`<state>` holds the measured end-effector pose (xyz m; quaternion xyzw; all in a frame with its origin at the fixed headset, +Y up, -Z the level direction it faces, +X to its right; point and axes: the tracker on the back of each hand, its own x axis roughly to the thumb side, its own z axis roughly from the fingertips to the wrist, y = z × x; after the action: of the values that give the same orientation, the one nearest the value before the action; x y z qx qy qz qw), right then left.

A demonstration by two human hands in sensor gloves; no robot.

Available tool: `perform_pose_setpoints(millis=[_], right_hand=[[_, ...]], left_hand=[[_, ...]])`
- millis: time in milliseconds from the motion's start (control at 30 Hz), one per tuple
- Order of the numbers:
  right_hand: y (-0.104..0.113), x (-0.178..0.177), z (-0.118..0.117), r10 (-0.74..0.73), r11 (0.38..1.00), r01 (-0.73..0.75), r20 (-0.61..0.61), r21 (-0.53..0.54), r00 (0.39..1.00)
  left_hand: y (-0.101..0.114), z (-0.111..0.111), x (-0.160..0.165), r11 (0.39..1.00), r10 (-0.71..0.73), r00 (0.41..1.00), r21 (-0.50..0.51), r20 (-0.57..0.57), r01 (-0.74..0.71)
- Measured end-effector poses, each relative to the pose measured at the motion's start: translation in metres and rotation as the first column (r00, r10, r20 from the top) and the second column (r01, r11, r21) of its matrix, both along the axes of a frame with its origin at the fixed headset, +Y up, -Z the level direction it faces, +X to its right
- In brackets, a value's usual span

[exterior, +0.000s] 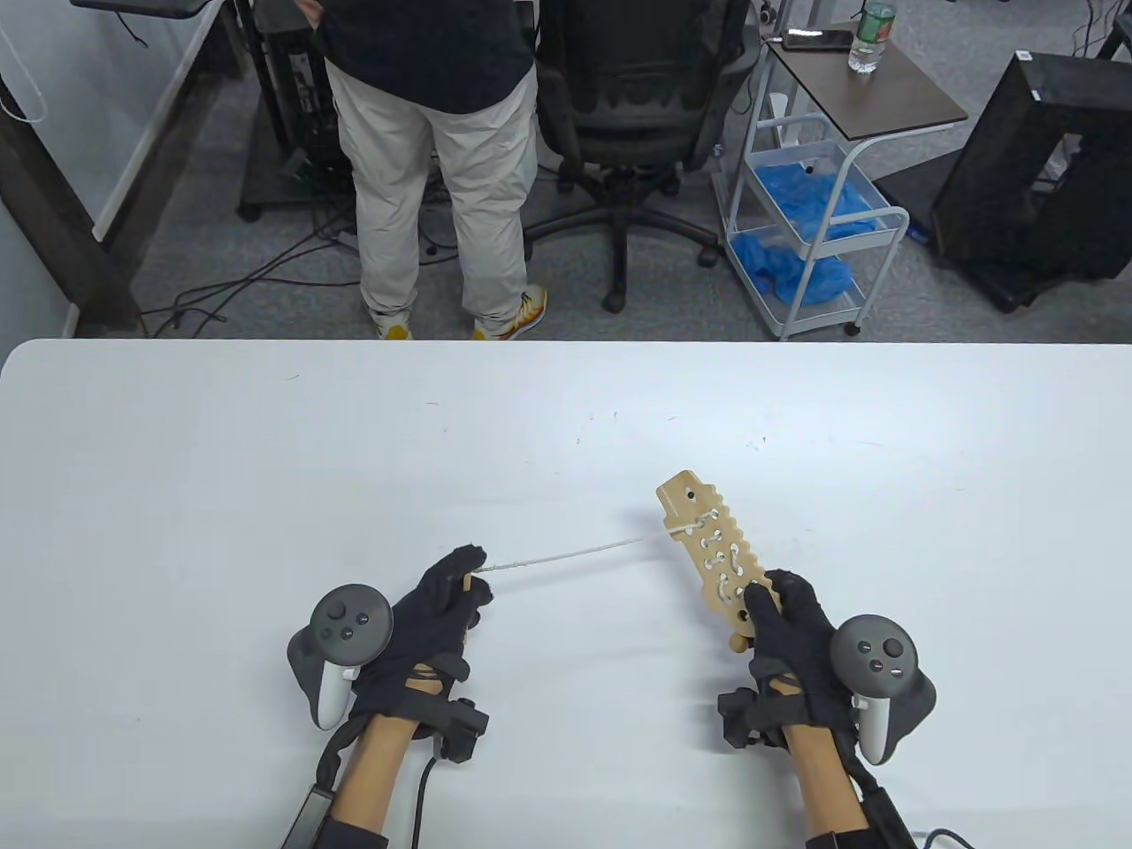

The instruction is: Remove rope from all holes on crocodile lacing toy

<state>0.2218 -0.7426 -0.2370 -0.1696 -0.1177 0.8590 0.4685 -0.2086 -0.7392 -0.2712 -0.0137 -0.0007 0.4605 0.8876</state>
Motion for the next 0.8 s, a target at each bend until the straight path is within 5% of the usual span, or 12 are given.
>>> perform_pose_setpoints(millis=[800], right_hand=[[-0.001, 0.016, 0.005, -0.164, 0.986, 0.165, 0.115, -0.005, 0.980]], left_hand=[[0.002, -0.001, -0.012, 1.000, -0.002, 0.998, 0.013, -0.069, 0.003]])
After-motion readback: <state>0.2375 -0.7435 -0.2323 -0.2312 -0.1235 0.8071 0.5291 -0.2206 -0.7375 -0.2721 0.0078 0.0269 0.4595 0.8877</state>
